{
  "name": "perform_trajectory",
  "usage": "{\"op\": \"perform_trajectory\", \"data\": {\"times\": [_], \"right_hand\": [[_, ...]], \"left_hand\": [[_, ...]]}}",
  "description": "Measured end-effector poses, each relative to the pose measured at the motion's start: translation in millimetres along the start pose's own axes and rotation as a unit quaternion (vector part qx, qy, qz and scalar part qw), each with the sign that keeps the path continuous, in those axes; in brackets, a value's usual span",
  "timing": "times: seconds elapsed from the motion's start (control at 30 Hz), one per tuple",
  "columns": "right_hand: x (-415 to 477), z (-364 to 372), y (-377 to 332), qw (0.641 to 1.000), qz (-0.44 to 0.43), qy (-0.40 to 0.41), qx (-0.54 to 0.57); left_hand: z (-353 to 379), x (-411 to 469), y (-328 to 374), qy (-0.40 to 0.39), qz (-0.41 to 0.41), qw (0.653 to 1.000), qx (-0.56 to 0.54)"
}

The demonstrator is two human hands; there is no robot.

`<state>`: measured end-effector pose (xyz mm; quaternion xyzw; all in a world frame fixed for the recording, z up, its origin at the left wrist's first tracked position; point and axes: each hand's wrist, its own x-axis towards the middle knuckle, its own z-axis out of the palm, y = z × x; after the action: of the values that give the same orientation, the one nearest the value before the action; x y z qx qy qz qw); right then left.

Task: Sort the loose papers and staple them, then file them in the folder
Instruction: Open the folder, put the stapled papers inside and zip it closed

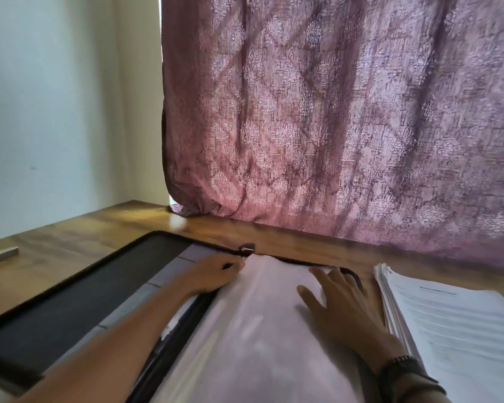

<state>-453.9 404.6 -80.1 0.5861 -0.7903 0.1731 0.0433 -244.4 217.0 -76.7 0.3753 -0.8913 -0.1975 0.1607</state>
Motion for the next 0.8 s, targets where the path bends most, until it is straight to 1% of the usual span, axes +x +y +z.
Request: {"op": "perform_trajectory", "data": {"times": [0.07,0.17,0.27,0.33,0.43,0.47,0.5,0.6,0.63,0.73,0.8], "right_hand": [[-2,-1,3,1.0,0.002,-0.005,-0.031],[-2,0,6,1.0,-0.002,0.005,-0.025],[-2,0,10,1.0,-0.002,0.019,-0.007],[1,1,12,0.999,-0.004,0.034,-0.002],[5,3,11,0.999,-0.004,0.043,0.005],[5,3,10,0.999,-0.008,0.044,0.004],[6,3,9,0.999,-0.011,0.045,0.002],[8,2,13,0.999,-0.017,0.044,0.007],[9,1,15,0.999,-0.014,0.049,0.01],[11,-7,24,0.996,-0.005,0.086,0.018],[12,-10,27,0.997,0.02,0.07,0.015]], "left_hand": [[-5,9,9,0.032,0.001,0.998,0.054],[-9,29,19,0.078,0.013,0.987,0.143],[-2,37,25,0.076,0.033,0.979,0.188],[7,38,16,0.081,0.041,0.984,0.155],[17,39,-8,0.138,0.036,0.99,-0.001],[19,40,-15,0.145,0.035,0.988,-0.043],[18,39,-16,0.138,0.039,0.988,-0.06],[18,42,-14,0.093,0.08,0.992,-0.03],[17,41,-11,0.085,0.079,0.993,-0.024],[17,35,-6,0.067,0.053,0.996,-0.022],[18,35,-3,0.051,0.024,0.998,0.0]]}}
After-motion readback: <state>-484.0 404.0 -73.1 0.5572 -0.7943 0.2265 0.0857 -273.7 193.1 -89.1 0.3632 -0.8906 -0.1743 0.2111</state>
